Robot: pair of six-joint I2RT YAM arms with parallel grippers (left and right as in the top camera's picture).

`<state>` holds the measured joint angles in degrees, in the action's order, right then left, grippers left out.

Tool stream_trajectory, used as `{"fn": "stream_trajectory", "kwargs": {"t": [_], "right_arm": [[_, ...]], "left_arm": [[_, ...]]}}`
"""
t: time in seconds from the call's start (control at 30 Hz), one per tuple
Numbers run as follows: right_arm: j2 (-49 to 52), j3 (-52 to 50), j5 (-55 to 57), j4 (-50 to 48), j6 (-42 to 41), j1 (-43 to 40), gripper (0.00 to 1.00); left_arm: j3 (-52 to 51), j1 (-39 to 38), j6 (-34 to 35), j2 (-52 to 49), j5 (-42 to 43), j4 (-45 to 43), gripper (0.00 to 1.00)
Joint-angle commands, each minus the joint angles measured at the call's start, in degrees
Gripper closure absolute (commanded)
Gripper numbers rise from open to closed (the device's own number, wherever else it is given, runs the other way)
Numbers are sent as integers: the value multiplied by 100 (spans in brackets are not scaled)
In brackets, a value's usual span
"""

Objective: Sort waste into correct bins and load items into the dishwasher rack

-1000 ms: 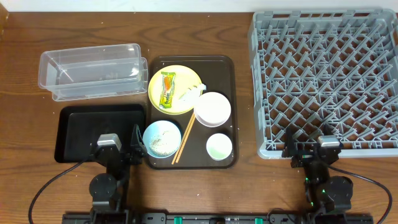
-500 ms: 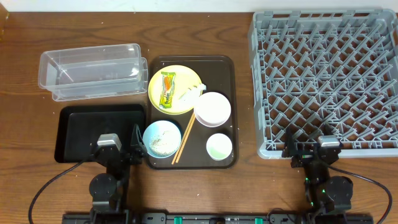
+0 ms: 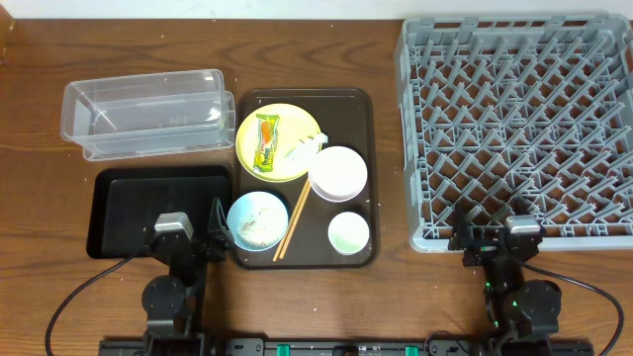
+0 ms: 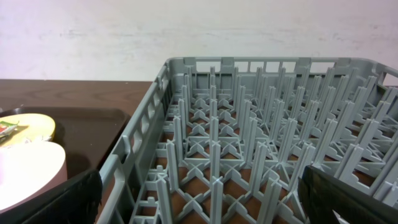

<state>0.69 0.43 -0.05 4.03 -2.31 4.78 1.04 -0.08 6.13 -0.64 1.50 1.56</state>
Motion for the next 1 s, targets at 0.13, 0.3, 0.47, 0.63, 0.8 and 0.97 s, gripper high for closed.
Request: {"fn": "stream_trajectory", "kwargs": {"t": [0.13, 0.3, 0.47, 0.63, 0.8, 0.97], "right_arm": [[-31, -9, -20, 24, 61, -111, 1], [-31, 35, -15, 55, -151, -111, 1], [-17, 195, -13, 157, -197, -111, 1], [245, 658, 85, 669, -546, -111, 1], [1060, 1458, 129, 1193, -610, -111, 1], [2334, 2509, 127, 1917, -643, -111, 1]], "left_arm": [[-81, 0, 26, 2, -87, 247, 16], [-55, 0, 37, 2, -85, 254, 16], [107, 0, 61, -50, -63, 341, 16], [590, 0, 319, -468, -44, 1040, 16], [1563, 0, 315, -1464, -44, 1974, 16], [2778, 0, 310, -2898, 247, 2747, 16]]}}
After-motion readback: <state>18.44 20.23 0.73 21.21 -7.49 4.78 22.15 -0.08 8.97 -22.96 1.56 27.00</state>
